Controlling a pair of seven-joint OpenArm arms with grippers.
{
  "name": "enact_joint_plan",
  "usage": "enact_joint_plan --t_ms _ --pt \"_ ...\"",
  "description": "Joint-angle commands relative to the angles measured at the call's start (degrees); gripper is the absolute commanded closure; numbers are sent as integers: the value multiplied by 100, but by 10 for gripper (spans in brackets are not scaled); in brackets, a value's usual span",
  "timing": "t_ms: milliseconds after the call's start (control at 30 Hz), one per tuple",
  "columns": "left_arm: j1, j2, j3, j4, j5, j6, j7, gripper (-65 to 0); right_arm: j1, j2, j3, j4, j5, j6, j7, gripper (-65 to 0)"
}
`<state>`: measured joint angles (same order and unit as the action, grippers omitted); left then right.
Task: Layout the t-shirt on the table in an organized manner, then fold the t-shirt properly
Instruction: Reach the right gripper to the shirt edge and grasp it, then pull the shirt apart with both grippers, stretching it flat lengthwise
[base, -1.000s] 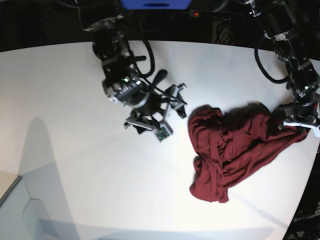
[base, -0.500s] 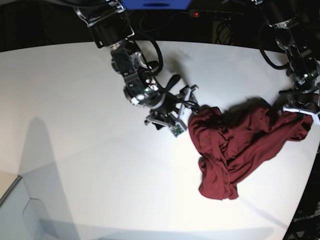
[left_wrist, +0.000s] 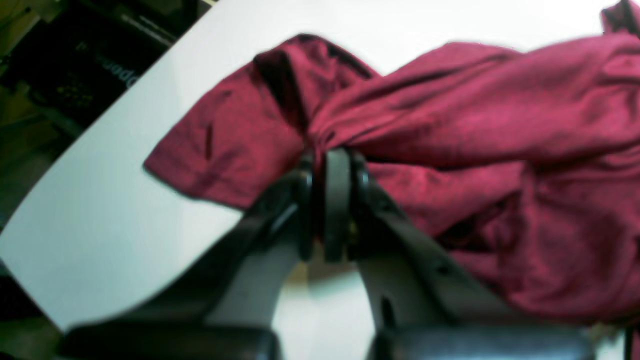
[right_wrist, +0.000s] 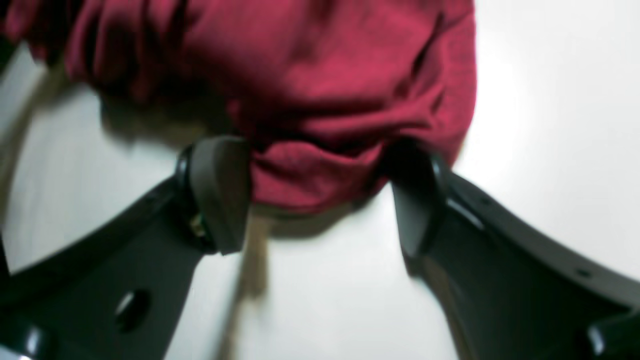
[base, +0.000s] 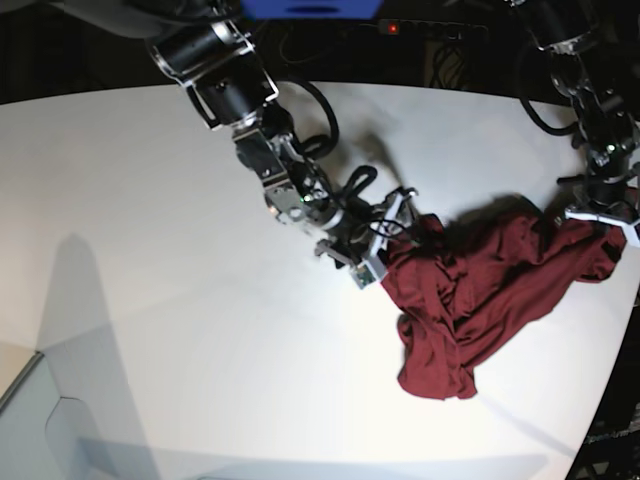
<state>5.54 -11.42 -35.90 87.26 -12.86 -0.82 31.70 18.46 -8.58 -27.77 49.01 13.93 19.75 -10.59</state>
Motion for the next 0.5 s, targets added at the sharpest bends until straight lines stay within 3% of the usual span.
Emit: enact_joint_plan --t_ms 0,67,200,267,333,467 --pt "-40 -93 -19 104 25 16 -124 -3 172 -42 3 -53 106 25 -27 -420" --pt "-31 -93 -36 87 34 16 -115 -3 286 -42 -5 -229 202 52 -9 -328" --pt "4 -111 -54 78 7 16 -124 -3 304 -42 -5 -246 220 25 -36 -7" --pt "-13 -120 -54 96 -10 16 -124 -3 304 -42 3 -176 220 25 -106 0" --pt "-22 -102 -54 148 -10 16 -115 -3 225 256 144 202 220 25 -247 -18" --pt "-22 -102 -63 535 -19 16 -115 -3 -154 801 1032 1652 220 25 -616 0"
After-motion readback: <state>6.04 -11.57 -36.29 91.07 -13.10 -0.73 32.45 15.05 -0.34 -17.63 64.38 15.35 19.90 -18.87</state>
